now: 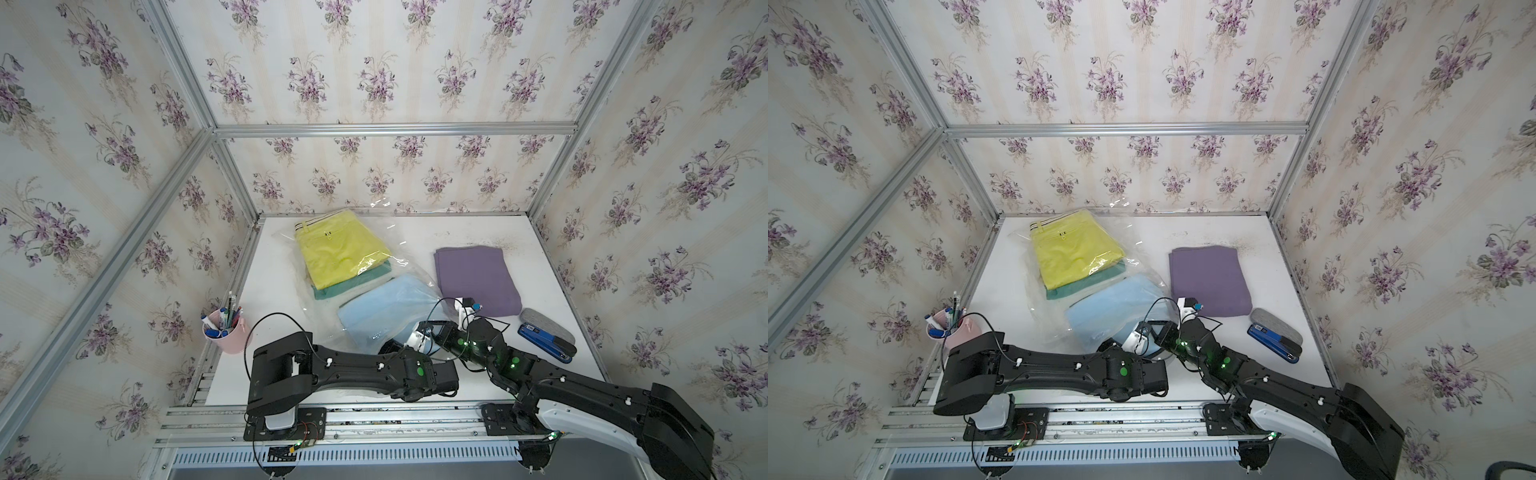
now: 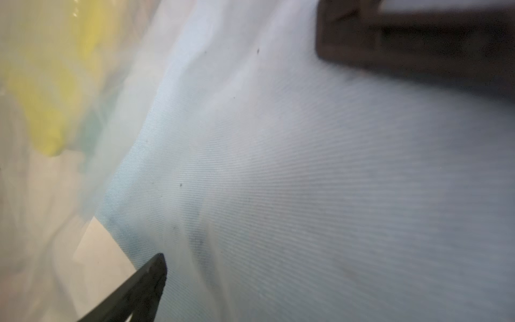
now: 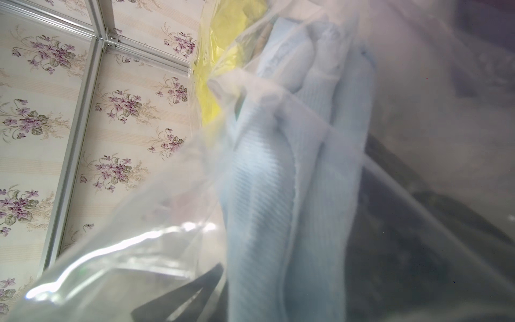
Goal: Take the trousers out of the vacuum bag
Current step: Adjust the vacuum bag at the center of the board.
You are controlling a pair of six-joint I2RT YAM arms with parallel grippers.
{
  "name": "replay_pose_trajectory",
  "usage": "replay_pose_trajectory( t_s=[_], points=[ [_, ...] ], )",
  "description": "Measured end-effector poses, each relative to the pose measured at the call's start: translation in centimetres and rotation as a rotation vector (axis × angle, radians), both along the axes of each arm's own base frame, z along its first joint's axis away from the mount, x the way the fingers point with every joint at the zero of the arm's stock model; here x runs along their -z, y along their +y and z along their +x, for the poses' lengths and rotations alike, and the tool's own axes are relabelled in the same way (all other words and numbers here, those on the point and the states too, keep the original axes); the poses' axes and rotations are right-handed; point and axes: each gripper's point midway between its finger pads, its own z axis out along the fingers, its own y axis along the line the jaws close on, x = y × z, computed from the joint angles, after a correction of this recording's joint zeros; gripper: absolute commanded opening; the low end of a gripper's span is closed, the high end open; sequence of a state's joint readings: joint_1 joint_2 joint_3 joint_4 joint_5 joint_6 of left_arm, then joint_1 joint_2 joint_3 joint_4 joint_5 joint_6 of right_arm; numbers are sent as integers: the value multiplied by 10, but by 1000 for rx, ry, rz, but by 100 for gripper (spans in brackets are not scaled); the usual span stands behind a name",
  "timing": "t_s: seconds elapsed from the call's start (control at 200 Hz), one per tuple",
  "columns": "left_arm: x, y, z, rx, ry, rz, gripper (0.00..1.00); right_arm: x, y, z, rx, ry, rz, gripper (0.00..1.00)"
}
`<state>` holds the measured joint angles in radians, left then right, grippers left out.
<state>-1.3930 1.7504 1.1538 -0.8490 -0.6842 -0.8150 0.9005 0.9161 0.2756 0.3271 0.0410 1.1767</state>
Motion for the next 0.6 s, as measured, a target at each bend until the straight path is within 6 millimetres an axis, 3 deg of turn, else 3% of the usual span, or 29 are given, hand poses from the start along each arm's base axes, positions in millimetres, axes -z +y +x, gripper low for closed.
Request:
replay_pose_trajectory(
  t_s=[0.255, 0.515, 0.599],
  points=[
    [23, 25, -10, -25, 41, 58, 84, -9, 1, 3, -3, -10, -12, 0],
    [23, 30, -11, -49, 39, 55, 42, -12, 1, 3, -7, -20, -15, 0],
    [20, 29, -10, -59, 32, 51, 38, -14, 0, 2, -8, -27, -10, 0]
  ],
)
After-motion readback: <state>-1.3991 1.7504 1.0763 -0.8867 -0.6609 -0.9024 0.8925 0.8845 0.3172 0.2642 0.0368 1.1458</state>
